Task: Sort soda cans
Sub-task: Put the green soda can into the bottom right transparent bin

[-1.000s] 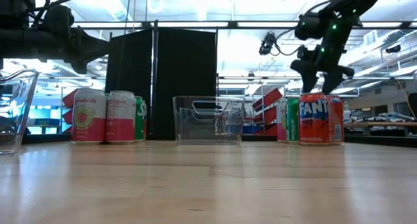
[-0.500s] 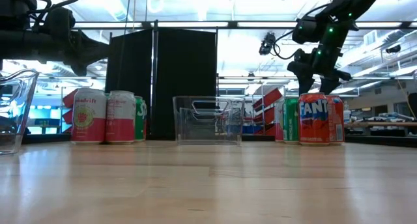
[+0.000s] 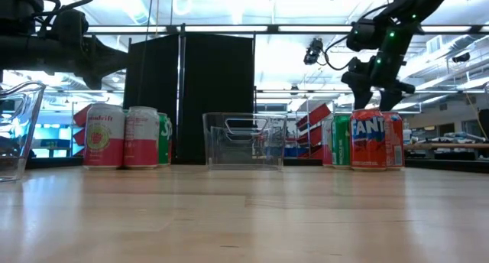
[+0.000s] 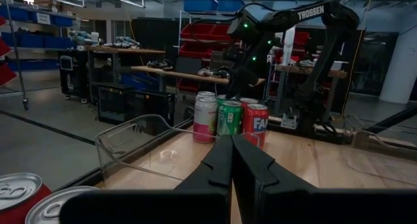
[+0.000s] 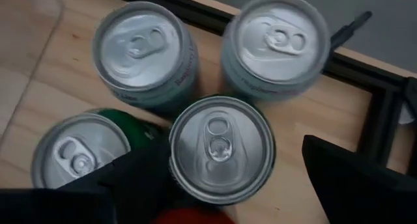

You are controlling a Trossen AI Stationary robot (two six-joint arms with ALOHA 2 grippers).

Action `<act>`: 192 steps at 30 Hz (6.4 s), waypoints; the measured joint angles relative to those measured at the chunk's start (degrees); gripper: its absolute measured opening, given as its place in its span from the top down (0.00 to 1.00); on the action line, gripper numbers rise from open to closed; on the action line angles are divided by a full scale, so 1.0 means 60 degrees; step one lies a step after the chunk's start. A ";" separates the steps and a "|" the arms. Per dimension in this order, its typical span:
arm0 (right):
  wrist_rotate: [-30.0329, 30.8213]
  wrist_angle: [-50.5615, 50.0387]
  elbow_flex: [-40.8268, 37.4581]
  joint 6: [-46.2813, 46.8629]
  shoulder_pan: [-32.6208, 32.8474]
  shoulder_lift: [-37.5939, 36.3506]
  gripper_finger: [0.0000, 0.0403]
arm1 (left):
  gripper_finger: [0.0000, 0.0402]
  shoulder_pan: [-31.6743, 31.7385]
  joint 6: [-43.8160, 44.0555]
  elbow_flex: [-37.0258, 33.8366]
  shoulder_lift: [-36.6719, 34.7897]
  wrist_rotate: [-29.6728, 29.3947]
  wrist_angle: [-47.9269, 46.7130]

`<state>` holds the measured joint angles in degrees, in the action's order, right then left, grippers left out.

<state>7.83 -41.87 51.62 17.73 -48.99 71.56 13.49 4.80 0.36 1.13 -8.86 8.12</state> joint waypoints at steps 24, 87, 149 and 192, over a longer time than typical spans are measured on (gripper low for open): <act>0.0558 -0.0056 -0.0027 -0.0984 0.0033 0.0626 0.30 | 0.98 -0.0003 0.0000 0.0000 0.0000 0.0004 -0.0055; -0.0113 -0.5354 0.7846 0.1026 0.8677 0.3777 0.30 | 0.98 0.0000 0.0362 0.0000 0.0007 -0.0255 -0.0598; -0.0478 -0.6230 0.5213 0.5897 1.1293 0.3507 0.30 | 0.98 0.0000 0.0280 0.0007 0.0007 -0.0339 -0.0296; 0.1152 -0.5724 0.2708 0.9011 1.0968 0.3531 0.05 | 0.98 0.0000 0.0313 0.0007 0.0004 -0.0350 -0.0383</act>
<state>14.75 -76.22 67.86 71.79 16.82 92.74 13.50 6.68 0.40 1.15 -10.96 5.82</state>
